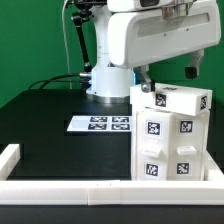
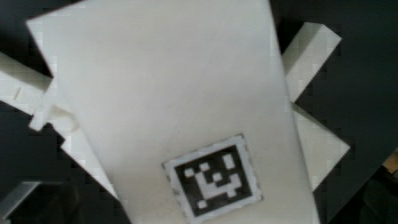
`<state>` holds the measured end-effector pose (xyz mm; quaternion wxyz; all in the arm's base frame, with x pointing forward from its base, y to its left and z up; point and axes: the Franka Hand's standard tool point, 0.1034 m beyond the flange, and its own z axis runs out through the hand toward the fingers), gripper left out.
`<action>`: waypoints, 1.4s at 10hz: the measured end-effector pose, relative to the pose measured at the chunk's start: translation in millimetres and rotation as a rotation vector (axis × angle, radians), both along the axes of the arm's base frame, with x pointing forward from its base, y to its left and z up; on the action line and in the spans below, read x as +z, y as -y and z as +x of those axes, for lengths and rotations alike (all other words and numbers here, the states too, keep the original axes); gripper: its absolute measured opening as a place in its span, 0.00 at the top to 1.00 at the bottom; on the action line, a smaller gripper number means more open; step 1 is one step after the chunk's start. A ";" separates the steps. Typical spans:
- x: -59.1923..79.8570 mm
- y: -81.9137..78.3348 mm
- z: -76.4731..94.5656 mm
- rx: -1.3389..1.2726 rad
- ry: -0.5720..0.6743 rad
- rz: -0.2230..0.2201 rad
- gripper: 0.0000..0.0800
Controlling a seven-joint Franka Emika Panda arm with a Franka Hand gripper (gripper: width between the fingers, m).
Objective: Assemble cabinet
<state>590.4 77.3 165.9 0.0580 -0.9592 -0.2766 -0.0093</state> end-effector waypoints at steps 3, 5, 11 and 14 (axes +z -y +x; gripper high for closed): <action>-11.5 4.4 -1.9 -0.007 0.013 -0.004 0.00; -14.9 7.5 -2.3 -0.013 0.024 -0.006 0.00; -14.5 7.4 -2.2 -0.288 -0.010 0.007 0.31; -13.9 2.8 -0.8 -0.648 -0.047 0.032 0.31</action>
Offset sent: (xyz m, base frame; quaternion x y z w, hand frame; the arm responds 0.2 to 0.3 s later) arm -0.0036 -0.0035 -0.0118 0.0036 0.0414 0.0052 0.9991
